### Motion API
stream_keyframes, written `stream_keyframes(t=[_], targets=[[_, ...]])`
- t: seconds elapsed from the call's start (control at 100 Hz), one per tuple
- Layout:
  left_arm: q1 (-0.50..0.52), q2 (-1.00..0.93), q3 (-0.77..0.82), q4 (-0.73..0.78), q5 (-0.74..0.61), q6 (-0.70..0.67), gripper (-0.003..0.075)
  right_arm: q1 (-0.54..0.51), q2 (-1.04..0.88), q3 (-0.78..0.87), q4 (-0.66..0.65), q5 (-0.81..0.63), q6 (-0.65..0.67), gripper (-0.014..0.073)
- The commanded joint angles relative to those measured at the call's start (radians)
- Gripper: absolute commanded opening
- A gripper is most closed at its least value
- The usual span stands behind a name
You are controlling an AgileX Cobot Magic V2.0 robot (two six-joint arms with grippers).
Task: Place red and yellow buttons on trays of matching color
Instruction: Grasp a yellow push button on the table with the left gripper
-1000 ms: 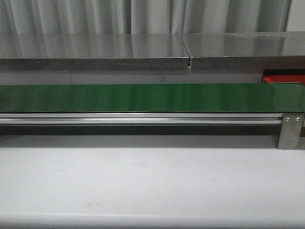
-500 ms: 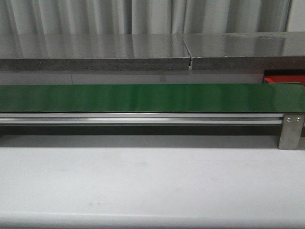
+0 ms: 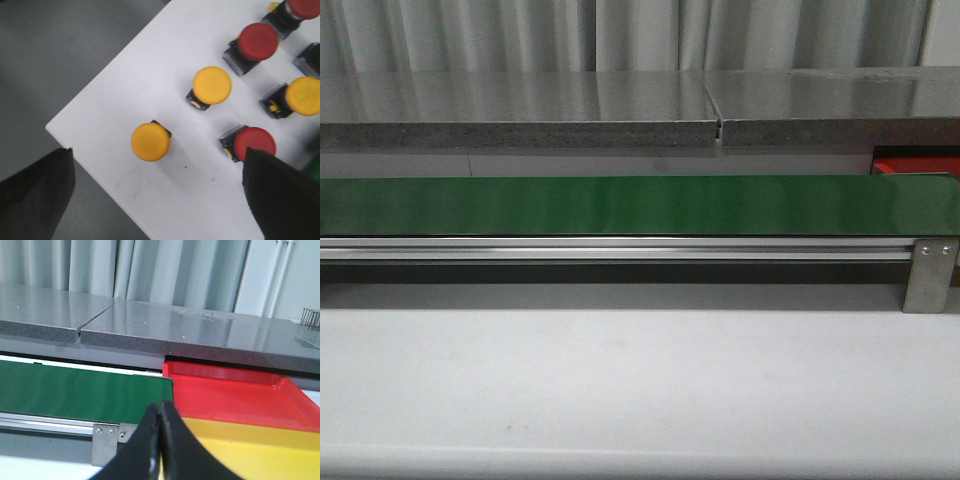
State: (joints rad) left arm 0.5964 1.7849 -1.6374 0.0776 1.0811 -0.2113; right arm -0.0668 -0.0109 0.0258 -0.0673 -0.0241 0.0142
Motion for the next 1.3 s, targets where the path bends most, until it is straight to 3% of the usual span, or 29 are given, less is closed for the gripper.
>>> stream_keyframes(t=[0.0, 0.2, 1.29], targets=[[0.037, -0.054, 0.019, -0.012, -0.082, -0.020, 0.0659, -0.006, -0.014, -0.022, -0.009, -0.081, -0.003, -0.0068], [0.067, -0.043, 0.105, -0.065, -0.167, -0.020, 0.0659, -0.006, -0.014, -0.022, -0.009, -0.081, -0.003, -0.0068], [0.060, 0.197, 0.110, -0.100, -0.254, -0.013, 0.0659, -0.006, -0.014, -0.022, -0.009, -0.081, -0.003, -0.0068]])
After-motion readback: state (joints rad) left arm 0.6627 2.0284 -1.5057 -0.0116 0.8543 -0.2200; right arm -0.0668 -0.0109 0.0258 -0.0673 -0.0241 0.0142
